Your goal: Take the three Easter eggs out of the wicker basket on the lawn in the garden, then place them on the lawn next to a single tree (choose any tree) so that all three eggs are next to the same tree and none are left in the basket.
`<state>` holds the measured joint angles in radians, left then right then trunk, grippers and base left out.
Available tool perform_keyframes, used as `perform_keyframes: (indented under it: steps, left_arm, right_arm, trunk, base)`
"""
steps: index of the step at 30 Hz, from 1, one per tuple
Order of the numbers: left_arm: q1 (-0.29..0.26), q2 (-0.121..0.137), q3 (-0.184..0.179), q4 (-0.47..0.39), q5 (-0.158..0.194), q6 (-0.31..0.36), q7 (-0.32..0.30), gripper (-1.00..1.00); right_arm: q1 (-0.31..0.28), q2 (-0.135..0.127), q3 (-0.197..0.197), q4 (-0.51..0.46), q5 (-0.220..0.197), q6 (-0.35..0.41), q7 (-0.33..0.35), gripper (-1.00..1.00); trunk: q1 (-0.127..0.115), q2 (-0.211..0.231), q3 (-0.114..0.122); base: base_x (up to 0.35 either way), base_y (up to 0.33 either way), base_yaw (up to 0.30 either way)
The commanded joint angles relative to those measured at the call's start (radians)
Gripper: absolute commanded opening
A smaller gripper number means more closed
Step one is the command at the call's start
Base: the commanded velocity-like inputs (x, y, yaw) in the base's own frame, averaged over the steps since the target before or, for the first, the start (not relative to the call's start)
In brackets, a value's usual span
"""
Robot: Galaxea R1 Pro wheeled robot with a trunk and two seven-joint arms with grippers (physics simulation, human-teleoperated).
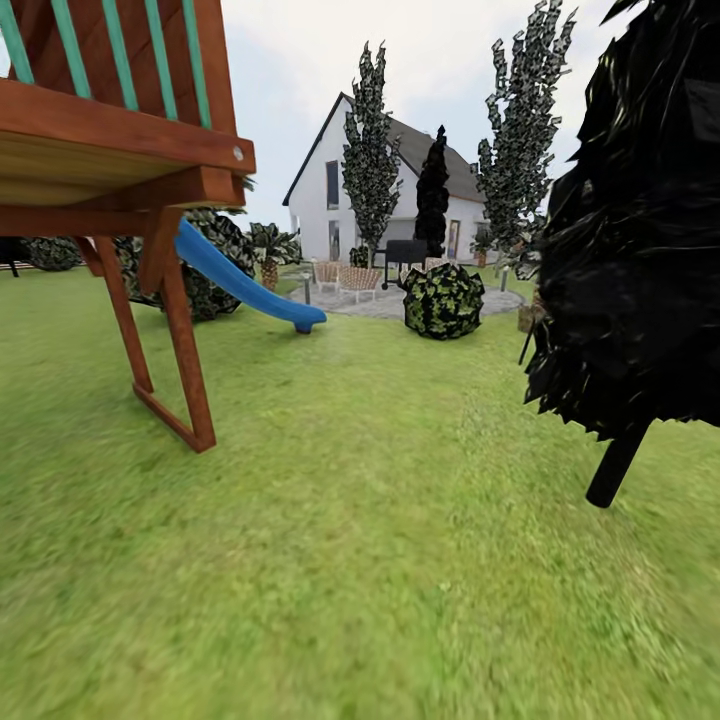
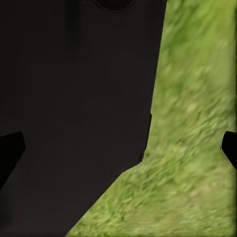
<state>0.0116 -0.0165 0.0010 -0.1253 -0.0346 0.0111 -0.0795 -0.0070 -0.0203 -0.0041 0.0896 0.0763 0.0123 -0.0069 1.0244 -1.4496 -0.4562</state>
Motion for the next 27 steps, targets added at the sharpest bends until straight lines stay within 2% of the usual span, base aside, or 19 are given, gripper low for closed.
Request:
perform_keyframes:
  steps: [1,15,22,24,27]
  left_arm:
    - [0.001,0.000,0.000,-0.002,-0.004,0.001,-0.002,1.00]
    - [0.001,0.010,0.002,-0.007,-0.004,0.003,-0.002,1.00]
    - [0.001,-0.011,-0.001,-0.002,-0.004,0.003,-0.002,1.00]
    - [0.001,-0.008,0.002,-0.005,-0.003,0.003,-0.001,1.00]
    - [0.001,-0.001,0.004,-0.025,-0.002,0.001,0.002,1.00]
  right_arm:
    - [-0.001,0.000,-0.001,0.001,0.008,0.001,-0.001,1.00]
    - [-0.001,-0.001,-0.001,0.001,0.010,0.006,0.000,1.00]
    - [-0.001,0.002,-0.001,-0.008,0.009,-0.006,0.003,1.00]
    - [-0.001,0.004,0.001,-0.058,0.015,-0.016,0.004,1.00]
    - [-0.001,0.004,0.002,-0.224,0.020,0.000,0.005,1.00]
  trunk:
    - [0.001,0.000,-0.001]
    - [0.001,0.000,-0.001]
    - [0.001,0.000,-0.001]
    - [0.001,0.000,-0.001]
    - [0.001,0.000,-0.001]
  base:
    - [0.328,-0.077,0.000]
    - [0.279,-0.109,0.000]
    - [0.244,-0.198,0.000]
    - [0.240,-0.212,0.000]
    - [0.240,-0.213,0.000]
